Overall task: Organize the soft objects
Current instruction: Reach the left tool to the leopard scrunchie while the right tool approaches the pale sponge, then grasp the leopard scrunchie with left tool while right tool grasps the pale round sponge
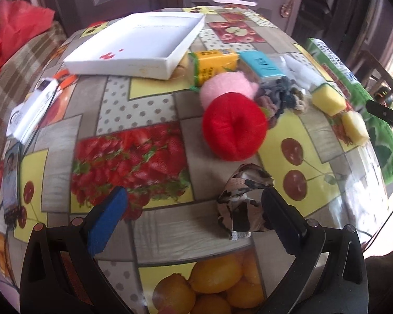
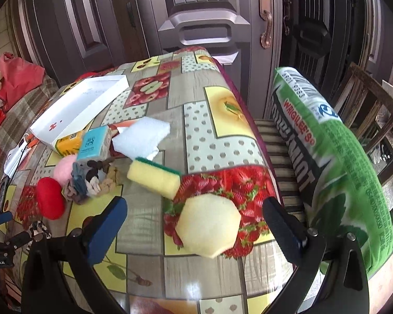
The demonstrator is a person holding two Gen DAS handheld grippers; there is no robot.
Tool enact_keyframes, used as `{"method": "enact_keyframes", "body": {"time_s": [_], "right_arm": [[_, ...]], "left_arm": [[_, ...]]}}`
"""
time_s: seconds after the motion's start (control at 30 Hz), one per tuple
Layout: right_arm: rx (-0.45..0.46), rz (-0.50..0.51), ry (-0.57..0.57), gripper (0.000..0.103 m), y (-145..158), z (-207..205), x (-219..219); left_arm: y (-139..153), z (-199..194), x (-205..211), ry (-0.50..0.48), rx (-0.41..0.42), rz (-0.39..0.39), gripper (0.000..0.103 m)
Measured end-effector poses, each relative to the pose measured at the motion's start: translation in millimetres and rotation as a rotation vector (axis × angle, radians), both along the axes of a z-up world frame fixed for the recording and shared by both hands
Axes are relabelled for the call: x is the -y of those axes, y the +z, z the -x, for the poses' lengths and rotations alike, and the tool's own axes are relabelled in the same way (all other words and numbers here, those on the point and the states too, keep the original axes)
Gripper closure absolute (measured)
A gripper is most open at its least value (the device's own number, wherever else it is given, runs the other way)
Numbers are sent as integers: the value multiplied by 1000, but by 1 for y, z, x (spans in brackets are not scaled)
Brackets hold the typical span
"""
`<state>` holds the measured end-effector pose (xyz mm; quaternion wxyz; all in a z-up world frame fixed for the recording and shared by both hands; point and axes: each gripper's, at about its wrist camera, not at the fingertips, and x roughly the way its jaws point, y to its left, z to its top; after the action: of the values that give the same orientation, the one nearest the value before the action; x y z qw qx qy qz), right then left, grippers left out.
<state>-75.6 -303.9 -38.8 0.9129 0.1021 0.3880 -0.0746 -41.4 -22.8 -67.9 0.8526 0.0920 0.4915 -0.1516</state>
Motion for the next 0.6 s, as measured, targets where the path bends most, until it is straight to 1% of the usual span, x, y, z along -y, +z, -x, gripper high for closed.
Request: {"method": "enact_keyframes", "body": {"time_s": [0.1,0.27,0.37,0.4,0.43,0.47,0.5,0.6], "right_arm": [[7,-7,4,0,1,3,2],[-14,-13,27,0,-6,3,0],[-35,-11,34,0,-13,1,1],[-44,-6,36,0,-16,-2,1],[-61,14,30,1,-21,-6,3],[-73,25,24,1,-25,-8,3],[-90,35,17,1,-31,-13,5],[-121,56,16,1,-42,-22,5]], "left_arm": [[0,3,6,-33,-2,15,0],[-7,1,10,-57,-38,43,1],[-15,-3,11,-58,-56,36,9],[-18,-4,10,-53,-64,33,14],[-21,-6,9,-48,-76,37,22],[-23,-7,8,-48,-84,43,25],[-24,-7,7,-49,-89,48,27],[-24,-5,11,-63,-77,36,27]]}}
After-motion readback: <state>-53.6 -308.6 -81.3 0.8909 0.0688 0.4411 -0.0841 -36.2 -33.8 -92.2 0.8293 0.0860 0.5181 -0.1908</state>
